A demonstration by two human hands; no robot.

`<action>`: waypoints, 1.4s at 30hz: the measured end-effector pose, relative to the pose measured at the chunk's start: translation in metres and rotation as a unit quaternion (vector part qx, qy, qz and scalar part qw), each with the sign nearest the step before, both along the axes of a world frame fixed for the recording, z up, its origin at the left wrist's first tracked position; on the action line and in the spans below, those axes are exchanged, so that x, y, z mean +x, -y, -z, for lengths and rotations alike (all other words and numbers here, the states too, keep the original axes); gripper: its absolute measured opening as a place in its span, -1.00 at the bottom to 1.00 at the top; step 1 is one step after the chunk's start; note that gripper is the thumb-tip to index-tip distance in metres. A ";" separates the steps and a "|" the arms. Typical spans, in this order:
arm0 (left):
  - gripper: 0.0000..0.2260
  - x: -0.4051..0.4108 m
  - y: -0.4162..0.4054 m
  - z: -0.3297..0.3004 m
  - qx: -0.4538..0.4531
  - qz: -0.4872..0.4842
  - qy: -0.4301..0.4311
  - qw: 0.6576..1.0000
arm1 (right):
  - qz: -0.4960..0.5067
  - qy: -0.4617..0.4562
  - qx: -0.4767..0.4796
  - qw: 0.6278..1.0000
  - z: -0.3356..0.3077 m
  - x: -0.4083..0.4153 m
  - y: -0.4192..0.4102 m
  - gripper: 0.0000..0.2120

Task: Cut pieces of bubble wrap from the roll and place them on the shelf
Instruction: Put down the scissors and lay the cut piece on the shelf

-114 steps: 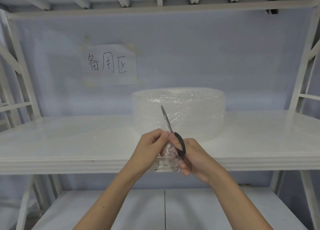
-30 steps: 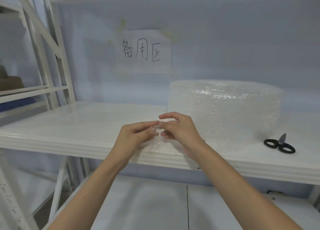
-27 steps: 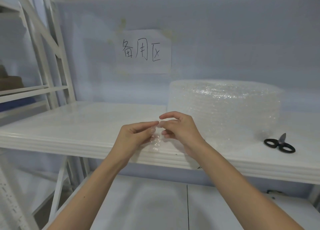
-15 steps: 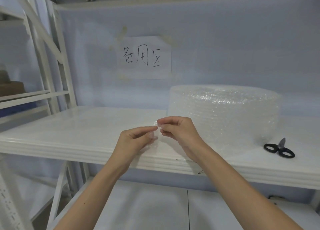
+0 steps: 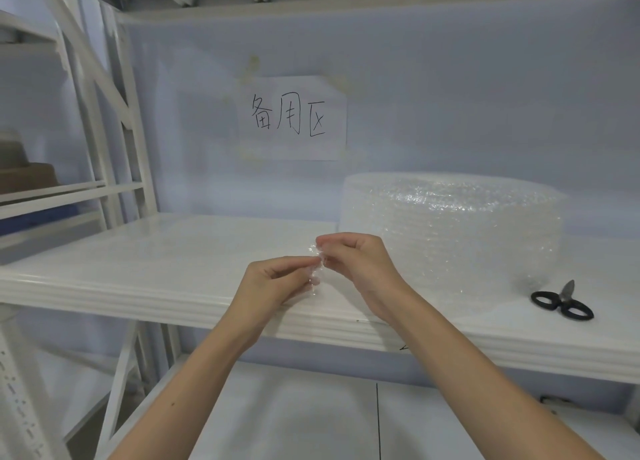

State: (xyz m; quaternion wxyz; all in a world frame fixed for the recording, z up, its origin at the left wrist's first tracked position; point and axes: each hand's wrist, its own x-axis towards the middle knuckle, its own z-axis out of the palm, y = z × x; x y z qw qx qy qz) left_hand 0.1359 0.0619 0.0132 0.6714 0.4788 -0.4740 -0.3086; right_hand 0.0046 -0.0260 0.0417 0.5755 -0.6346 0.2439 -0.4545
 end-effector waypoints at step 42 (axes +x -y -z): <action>-0.82 0.043 -0.001 -0.010 0.054 -0.225 0.319 0.919 | 0.124 -0.176 -0.290 0.932 -0.021 0.007 -0.013 -0.82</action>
